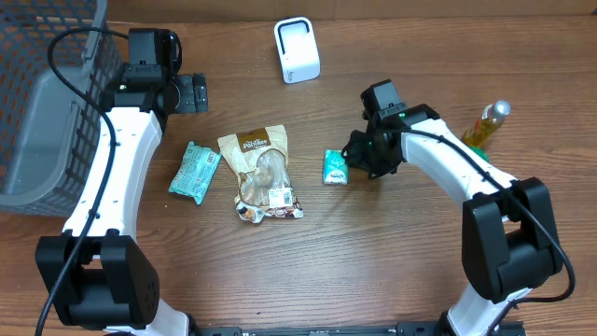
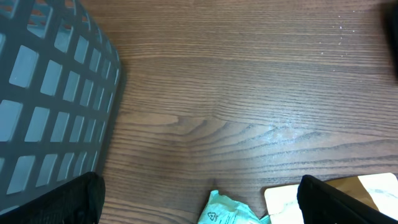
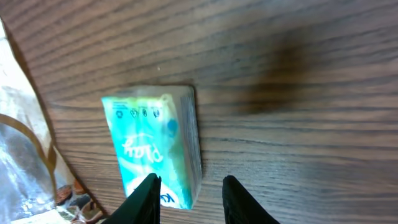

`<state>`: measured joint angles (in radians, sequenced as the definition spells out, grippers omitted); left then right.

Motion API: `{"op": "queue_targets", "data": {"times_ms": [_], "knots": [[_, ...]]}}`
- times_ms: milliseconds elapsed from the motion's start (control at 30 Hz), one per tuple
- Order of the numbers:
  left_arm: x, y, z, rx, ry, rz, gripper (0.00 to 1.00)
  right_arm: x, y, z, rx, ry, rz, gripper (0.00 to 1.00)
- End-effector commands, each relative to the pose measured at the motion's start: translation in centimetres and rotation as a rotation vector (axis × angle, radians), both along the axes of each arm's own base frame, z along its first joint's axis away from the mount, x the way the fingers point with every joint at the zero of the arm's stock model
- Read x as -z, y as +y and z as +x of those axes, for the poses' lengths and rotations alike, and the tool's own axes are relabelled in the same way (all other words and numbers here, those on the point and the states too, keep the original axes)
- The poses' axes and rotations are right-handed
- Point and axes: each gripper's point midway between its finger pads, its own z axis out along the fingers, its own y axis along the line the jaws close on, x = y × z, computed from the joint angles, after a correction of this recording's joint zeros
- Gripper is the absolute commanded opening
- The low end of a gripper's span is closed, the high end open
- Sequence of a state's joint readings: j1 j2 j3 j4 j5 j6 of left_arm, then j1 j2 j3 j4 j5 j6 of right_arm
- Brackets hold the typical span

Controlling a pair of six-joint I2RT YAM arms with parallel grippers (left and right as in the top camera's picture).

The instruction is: Scan the item barcode

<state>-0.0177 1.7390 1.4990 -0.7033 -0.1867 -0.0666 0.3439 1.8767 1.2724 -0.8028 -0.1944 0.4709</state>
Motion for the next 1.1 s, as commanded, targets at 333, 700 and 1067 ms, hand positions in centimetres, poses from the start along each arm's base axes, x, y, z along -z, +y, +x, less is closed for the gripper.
{"op": "queue_targets", "data": {"times_ms": [333,700,1067], "knots": [[-1.7,-0.1,0.3,0.019,-0.038,0.015,1.00,0.7,1.9,-0.1,-0.050,-0.048,0.024,0.30],[-1.7,-0.1,0.3,0.018,-0.038,0.015,1.00,1.3,1.3,0.0,-0.039,-0.062,-0.006,0.31],[-1.7,-0.1,0.3,0.018,-0.038,0.015,1.00,1.4,1.4,0.2,-0.037,-0.070,0.001,0.30]]}}
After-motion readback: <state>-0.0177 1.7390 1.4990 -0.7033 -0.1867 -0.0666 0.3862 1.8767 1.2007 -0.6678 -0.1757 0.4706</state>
